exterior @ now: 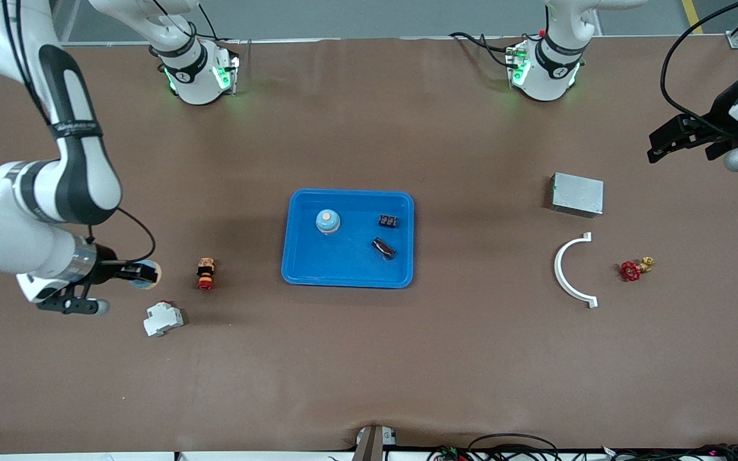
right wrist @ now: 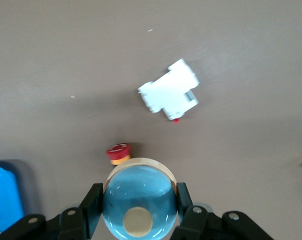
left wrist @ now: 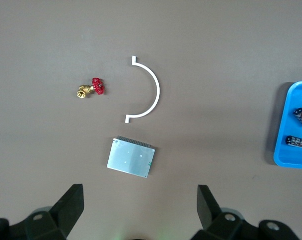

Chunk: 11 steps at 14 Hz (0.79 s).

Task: Place electrolytic capacitor and blue bell in tray
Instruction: 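Carry the bell over the blue tray with the right gripper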

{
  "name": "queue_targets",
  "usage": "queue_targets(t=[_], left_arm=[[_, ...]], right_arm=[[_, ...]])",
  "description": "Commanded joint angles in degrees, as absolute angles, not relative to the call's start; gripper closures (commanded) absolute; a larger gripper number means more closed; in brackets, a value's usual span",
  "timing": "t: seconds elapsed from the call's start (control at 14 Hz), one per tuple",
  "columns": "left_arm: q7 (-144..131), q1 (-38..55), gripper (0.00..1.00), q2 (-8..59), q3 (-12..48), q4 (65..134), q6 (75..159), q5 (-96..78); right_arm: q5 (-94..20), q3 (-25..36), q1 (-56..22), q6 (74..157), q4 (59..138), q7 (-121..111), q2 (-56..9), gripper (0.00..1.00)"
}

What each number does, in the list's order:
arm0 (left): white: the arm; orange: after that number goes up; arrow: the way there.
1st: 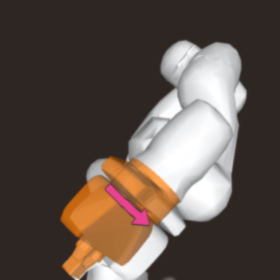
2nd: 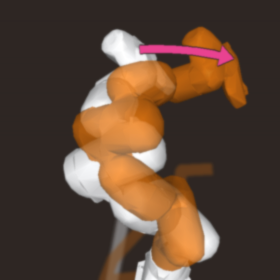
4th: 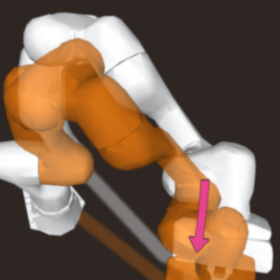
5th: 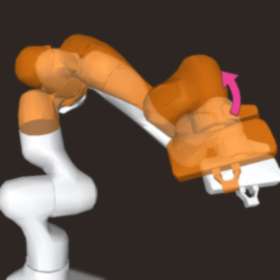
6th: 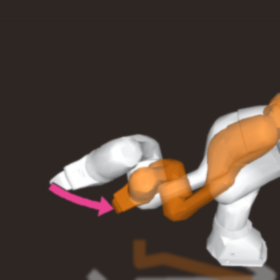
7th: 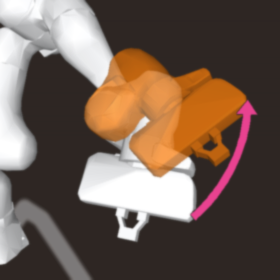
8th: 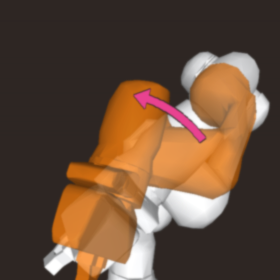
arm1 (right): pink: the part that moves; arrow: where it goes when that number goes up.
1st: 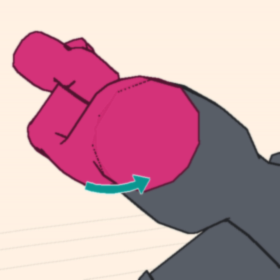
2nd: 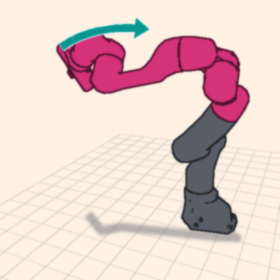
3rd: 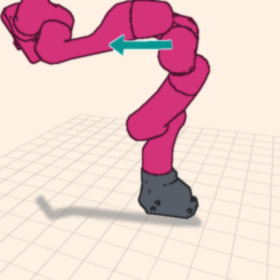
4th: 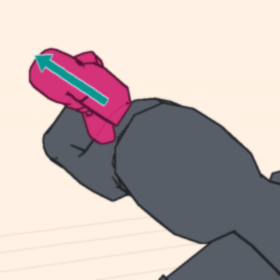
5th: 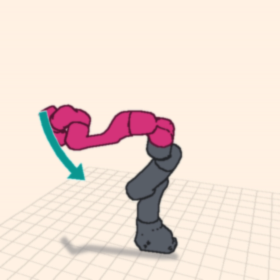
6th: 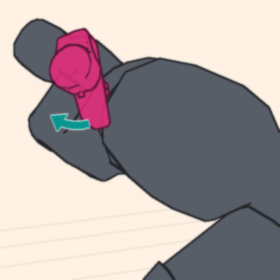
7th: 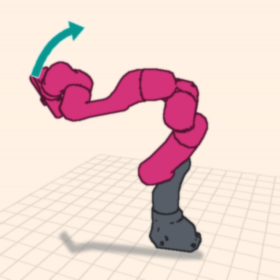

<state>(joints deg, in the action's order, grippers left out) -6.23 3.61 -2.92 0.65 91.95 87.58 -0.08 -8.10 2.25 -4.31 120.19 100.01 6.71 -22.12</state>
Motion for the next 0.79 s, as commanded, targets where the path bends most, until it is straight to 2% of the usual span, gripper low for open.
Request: queue_targets(t=[0.0, 0.29, 0.71], left_arm=[[-5.71, 3.34, 0.0, -3.52, 1.23, 91.58, 86.66, 0.44], [-6.06, 3.34, 0.0, -3.78, 2.19, 91.32, 84.04, 0.26], [-5.71, 3.43, 0.0, -3.43, 2.37, 90.62, 82.97, -0.09]], right_arm=[[-9.14, 2.55, -9.99, 125.05, 107.22, 16.57, -17.32, 1.0], [-8.88, 2.64, -18.79, 129.54, 107.23, 32.22, -18.1, 1.0], [-8.0, 2.9, -27.06, 136.05, 106.35, 46.48, -24.16, 1.0]])
